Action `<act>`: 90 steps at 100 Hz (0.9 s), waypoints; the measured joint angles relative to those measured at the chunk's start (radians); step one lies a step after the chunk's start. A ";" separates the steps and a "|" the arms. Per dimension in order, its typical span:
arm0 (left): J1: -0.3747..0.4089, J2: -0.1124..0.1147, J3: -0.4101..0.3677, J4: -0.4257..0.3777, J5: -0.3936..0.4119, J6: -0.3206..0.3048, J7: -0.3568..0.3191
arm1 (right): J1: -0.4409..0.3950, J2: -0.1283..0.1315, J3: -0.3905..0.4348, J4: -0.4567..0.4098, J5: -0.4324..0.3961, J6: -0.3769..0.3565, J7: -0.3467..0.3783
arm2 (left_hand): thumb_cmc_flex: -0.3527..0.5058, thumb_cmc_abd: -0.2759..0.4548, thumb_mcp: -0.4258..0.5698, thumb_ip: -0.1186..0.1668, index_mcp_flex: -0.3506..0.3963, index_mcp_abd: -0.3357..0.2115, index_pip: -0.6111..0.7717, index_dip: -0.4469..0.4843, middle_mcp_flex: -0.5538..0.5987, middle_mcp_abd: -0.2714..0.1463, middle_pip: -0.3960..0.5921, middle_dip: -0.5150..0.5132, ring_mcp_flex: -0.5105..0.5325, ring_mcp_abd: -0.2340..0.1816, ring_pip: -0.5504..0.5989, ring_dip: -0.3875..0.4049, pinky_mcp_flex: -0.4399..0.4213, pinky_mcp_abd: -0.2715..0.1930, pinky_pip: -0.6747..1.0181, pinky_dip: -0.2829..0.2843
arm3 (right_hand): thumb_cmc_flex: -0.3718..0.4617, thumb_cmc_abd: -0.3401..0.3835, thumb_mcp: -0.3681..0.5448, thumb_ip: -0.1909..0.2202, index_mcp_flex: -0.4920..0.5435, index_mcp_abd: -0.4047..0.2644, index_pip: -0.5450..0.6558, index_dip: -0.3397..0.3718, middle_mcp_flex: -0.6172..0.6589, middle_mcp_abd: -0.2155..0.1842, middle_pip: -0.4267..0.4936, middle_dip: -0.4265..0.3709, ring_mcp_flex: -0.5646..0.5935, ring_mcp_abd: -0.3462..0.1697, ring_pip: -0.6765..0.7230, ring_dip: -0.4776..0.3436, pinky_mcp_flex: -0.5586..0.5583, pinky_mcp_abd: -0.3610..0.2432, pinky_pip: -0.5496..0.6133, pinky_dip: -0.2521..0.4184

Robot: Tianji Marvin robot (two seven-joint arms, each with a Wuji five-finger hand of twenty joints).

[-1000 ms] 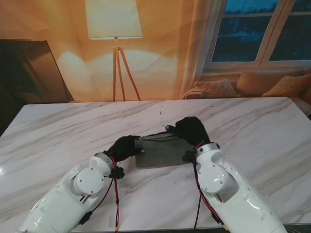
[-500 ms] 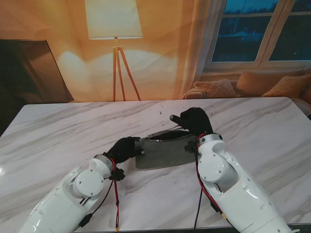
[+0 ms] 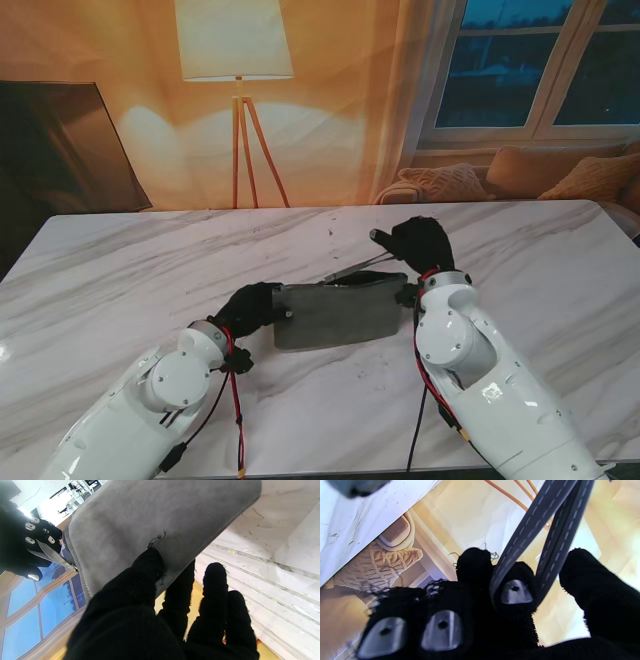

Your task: Collect documents into a storage pouch

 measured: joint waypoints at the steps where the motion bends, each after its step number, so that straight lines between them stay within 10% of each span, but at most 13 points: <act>1: 0.000 0.000 -0.001 0.000 0.001 0.000 0.000 | 0.000 0.000 0.002 0.001 -0.001 0.000 -0.001 | 0.000 0.000 0.000 0.000 0.000 0.000 0.000 0.000 0.000 0.000 0.000 0.000 0.000 0.000 0.000 0.000 0.000 0.000 0.000 0.000 | 0.000 0.000 0.000 0.000 0.000 0.000 0.000 0.000 0.000 0.000 0.000 0.000 0.000 0.000 0.000 0.000 0.000 0.000 0.000 0.000; 90: 0.027 0.004 -0.052 -0.023 0.048 0.014 0.026 | 0.026 0.007 0.129 0.164 -0.118 0.017 -0.087 | 0.000 0.000 0.000 0.000 0.000 0.000 0.000 0.009 0.000 0.000 0.002 0.001 0.000 0.000 0.000 0.000 0.000 0.000 0.000 0.000 | 0.000 0.000 0.000 0.000 0.000 -0.001 0.000 0.000 0.000 0.000 0.001 0.001 0.000 0.000 0.000 0.000 0.007 0.000 0.006 -0.009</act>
